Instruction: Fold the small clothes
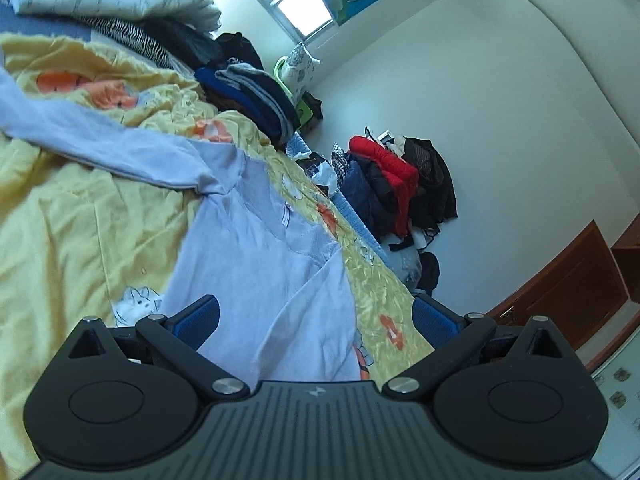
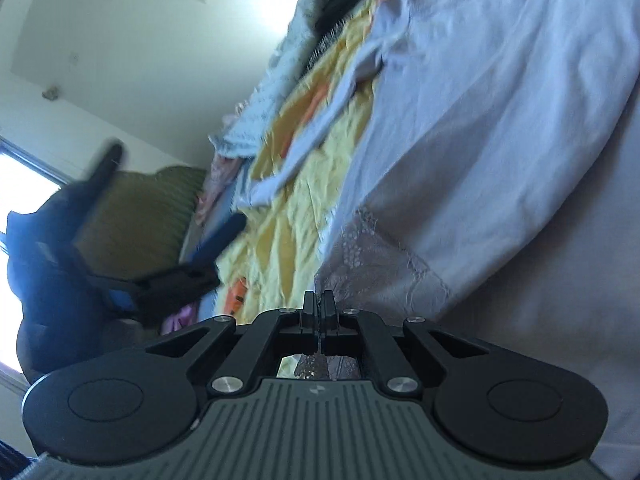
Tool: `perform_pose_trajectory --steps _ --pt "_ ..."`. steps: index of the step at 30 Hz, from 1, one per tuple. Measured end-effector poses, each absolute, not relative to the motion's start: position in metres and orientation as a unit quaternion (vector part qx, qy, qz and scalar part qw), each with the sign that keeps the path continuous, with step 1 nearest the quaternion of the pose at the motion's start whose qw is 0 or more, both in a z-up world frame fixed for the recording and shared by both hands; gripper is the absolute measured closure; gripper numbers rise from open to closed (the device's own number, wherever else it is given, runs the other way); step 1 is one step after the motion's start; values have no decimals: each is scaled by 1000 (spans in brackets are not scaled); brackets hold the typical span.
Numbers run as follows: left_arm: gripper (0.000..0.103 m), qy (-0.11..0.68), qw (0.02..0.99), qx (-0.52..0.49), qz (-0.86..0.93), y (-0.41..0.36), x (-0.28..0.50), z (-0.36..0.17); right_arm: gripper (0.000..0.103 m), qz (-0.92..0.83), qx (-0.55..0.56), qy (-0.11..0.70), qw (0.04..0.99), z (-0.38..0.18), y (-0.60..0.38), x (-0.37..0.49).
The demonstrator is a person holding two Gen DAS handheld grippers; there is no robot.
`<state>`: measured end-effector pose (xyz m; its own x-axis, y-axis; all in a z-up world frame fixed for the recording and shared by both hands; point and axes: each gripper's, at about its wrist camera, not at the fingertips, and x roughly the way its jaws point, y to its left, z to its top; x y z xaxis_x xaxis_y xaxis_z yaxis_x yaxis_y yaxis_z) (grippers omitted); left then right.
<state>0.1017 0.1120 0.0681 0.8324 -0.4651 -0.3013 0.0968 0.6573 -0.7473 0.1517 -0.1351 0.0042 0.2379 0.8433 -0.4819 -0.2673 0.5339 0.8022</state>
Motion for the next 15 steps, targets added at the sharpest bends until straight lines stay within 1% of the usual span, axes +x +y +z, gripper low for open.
perform_pose_trajectory --steps 4,5,6,7,8,10,15 --pt "0 242 887 -354 -172 107 96 71 97 378 296 504 718 -13 -115 153" --pt "0 243 889 -345 -177 104 94 70 90 375 300 511 713 -17 -111 157" --pt "0 245 889 -340 -183 102 94 69 88 373 312 516 705 -21 -111 158" --pt "0 249 888 -337 -189 99 96 68 84 373 331 518 695 -23 -115 159" --pt "0 254 886 -337 -194 99 98 67 77 374 351 517 685 -24 -121 159" --pt "0 270 874 -345 -209 100 103 62 69 375 394 498 676 -19 -143 159" --pt "0 324 834 -387 -225 108 121 35 68 344 473 455 672 -7 -201 169"
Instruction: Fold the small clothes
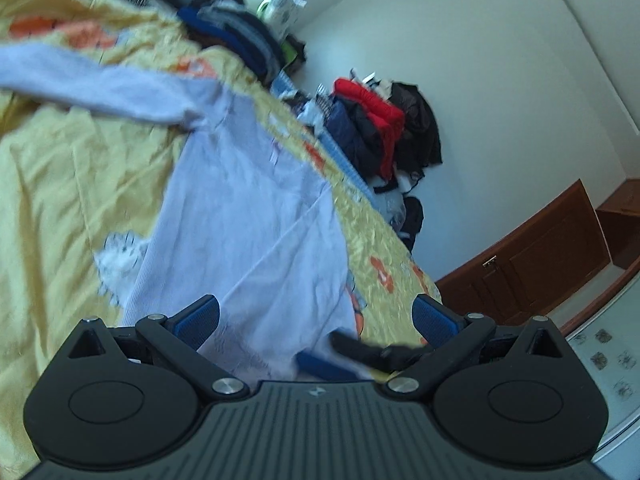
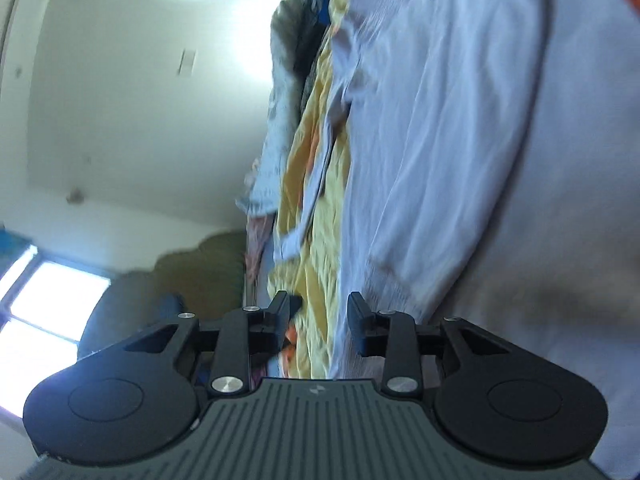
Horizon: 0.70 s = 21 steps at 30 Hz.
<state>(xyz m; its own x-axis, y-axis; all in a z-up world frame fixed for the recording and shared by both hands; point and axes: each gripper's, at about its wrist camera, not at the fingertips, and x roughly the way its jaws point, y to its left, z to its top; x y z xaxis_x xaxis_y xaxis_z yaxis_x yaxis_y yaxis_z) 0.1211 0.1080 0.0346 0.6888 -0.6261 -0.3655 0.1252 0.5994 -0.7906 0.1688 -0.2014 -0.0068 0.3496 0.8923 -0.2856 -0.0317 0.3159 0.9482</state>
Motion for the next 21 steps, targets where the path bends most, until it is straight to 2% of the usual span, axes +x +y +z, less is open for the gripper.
perform_pose_trajectory --steps 4,8,9,11,13,17,18,20,21 --pt "0 377 801 -414 -209 115 135 15 68 309 472 479 673 -12 -215 173" --pt "1 428 793 -378 -212 109 146 14 68 306 463 490 672 -19 -212 166" --pt "4 440 798 -359 -204 106 149 14 68 305 464 488 673 -21 -213 164" --pt "30 463 813 -303 -182 97 153 17 66 301 475 482 672 -23 -216 162" --pt "41 477 823 -257 -173 89 155 19 63 295 485 471 675 -22 -227 160" --pt "41 476 837 -203 -176 77 152 24 57 292 490 453 686 -14 -237 162" --pt "44 474 841 -195 -175 75 151 25 57 291 489 450 688 -12 -239 162" --pt "93 479 843 -174 -175 69 152 24 57 289 488 446 693 -9 -243 162" --pt "96 486 841 -166 -170 67 154 21 57 289 488 444 694 -9 -244 162"
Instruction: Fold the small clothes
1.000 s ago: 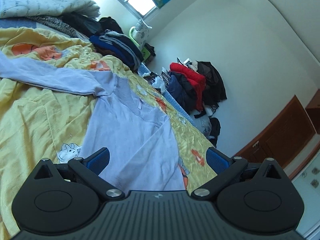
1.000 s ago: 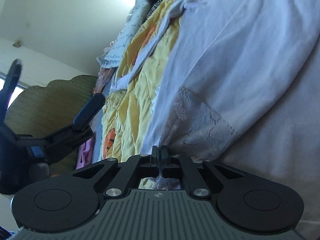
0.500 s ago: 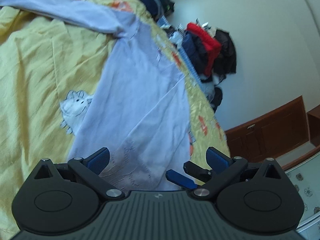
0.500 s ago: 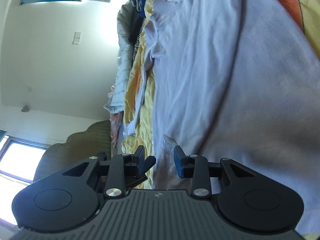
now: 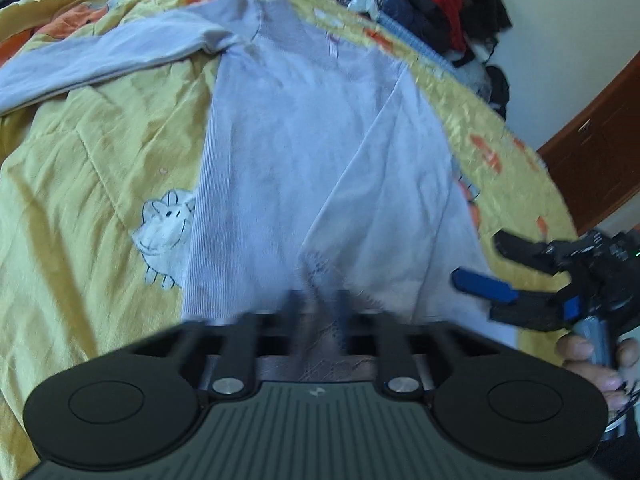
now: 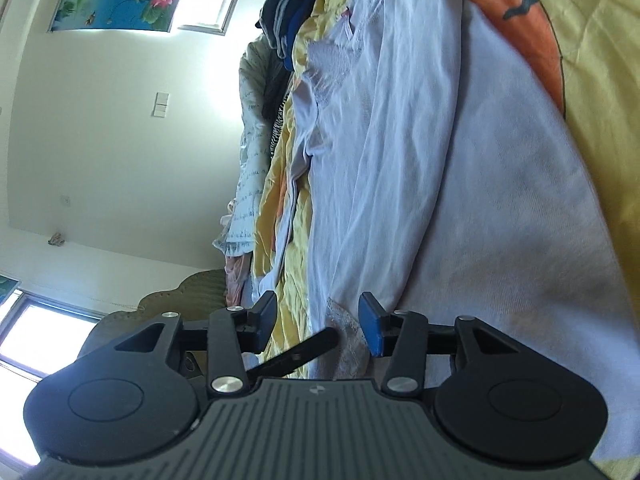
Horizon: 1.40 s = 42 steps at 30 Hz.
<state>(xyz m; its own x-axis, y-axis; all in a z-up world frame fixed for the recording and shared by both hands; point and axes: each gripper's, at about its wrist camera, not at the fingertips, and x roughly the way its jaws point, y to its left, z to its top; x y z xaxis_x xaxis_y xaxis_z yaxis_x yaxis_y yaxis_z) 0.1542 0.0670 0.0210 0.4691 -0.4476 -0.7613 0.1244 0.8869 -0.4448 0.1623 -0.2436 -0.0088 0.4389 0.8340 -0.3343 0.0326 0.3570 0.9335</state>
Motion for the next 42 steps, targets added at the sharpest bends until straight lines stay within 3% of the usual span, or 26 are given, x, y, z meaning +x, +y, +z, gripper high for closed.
perform_pose_trajectory --steps 11,14,18,21,27,30,34,35,36,37,40,42 --pt "103 431 881 -143 -134 85 131 52 54 280 480 432 710 -1 -261 168" --pt "103 455 871 -146 -114 94 127 40 53 275 464 415 733 11 -273 183" --pt "102 465 870 -120 -113 80 125 27 52 248 436 381 777 36 -289 245" --pt "102 461 873 -107 -116 73 126 25 45 220 409 371 804 46 -289 313" --pt "102 462 872 -111 -119 74 126 25 40 136 384 442 799 9 -275 434" --pt "102 461 871 -119 -123 77 125 24 50 104 384 442 804 -12 -281 457" --pt "102 462 867 -135 -129 82 127 23 84 92 405 444 794 -26 -300 472" --pt "102 463 866 -137 -131 83 127 23 88 88 392 452 796 -25 -299 472" --pt "102 463 865 -140 -129 84 127 24 87 85 387 455 797 -23 -299 470" --pt "102 462 866 -142 -125 86 127 26 73 81 390 454 797 -17 -299 465" --pt "101 423 891 -123 -110 89 119 44 46 133 383 416 814 9 -293 429" --pt "99 372 918 -90 -105 83 110 63 43 180 361 416 815 20 -283 403"
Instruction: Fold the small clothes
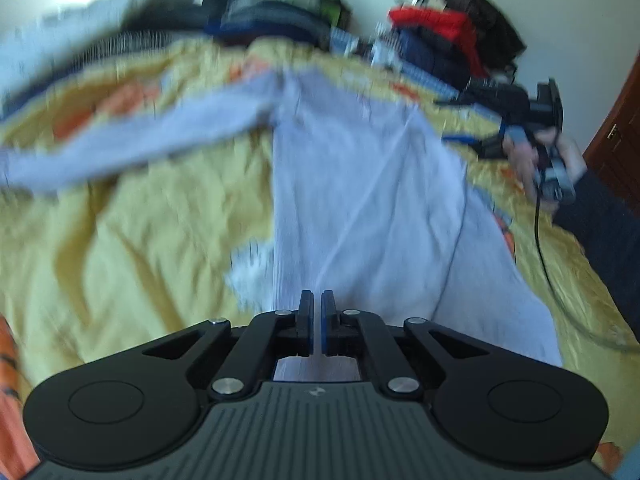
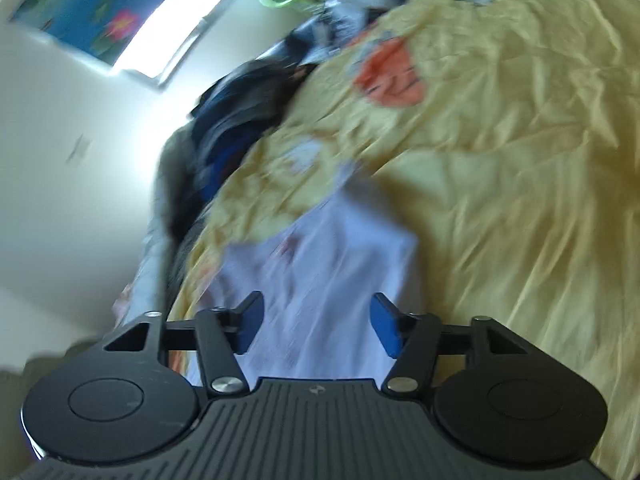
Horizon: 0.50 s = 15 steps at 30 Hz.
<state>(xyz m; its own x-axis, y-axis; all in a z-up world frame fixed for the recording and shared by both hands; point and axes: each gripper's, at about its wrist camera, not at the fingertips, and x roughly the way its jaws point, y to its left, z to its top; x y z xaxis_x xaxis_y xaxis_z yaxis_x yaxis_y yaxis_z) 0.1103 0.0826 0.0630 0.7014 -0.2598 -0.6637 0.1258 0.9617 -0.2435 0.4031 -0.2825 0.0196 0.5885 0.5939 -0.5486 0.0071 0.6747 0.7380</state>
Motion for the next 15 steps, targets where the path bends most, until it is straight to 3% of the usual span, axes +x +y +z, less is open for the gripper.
perform_pose_trajectory --steps 1,3,5,6,9,11,13,15 --pt "97 352 927 -72 -113 75 108 70 42 193 342 430 813 20 -275 394" --pt "80 326 934 -40 -139 56 107 76 41 196 297 460 813 16 -260 384" --pt "25 321 933 -16 -159 35 112 72 57 173 236 477 829 9 -250 379" --pt "16 317 932 -5 -173 25 114 67 58 174 224 468 837 6 -251 377" --pt "13 361 913 19 -186 7 129 40 64 175 254 466 829 3 -263 377" --pt "14 397 900 2 -183 8 137 22 81 161 227 473 836 4 -261 377" --pt "14 382 906 11 -182 8 131 19 81 147 219 479 837 8 -260 375" --pt "14 383 907 13 -177 8 127 19 65 144 203 471 846 19 -250 367"
